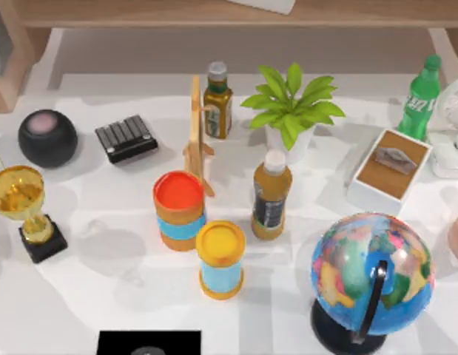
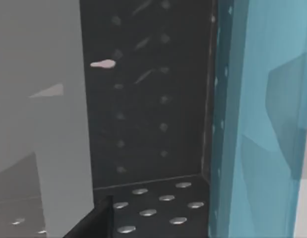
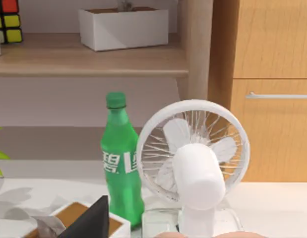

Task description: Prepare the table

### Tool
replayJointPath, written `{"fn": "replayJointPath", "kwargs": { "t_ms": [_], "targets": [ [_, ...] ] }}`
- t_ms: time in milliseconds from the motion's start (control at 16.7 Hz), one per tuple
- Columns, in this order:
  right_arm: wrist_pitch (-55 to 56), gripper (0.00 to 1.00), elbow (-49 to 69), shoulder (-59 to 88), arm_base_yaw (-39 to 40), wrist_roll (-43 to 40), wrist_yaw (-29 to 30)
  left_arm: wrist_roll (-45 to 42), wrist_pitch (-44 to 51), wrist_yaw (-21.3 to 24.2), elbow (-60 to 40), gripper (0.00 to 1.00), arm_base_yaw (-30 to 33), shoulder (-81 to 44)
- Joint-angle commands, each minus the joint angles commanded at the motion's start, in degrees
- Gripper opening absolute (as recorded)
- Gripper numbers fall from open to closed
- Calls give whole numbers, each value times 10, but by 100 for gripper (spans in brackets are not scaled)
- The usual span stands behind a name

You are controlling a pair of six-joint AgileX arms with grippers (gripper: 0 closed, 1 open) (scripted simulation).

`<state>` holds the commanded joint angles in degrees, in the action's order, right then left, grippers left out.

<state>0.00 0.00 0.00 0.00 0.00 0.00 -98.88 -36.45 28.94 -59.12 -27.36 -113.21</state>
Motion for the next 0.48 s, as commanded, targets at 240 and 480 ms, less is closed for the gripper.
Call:
{"fn": "replayJointPath", "kwargs": {
  "t_ms": [240, 480],
  "targets": [
    [0, 100, 0, 0, 0, 0, 0, -5, -15, 20, 59, 100, -20, 47],
    [0, 100, 0, 0, 0, 0, 0, -15, -24, 35, 101, 100, -36, 66]
  ]
}}
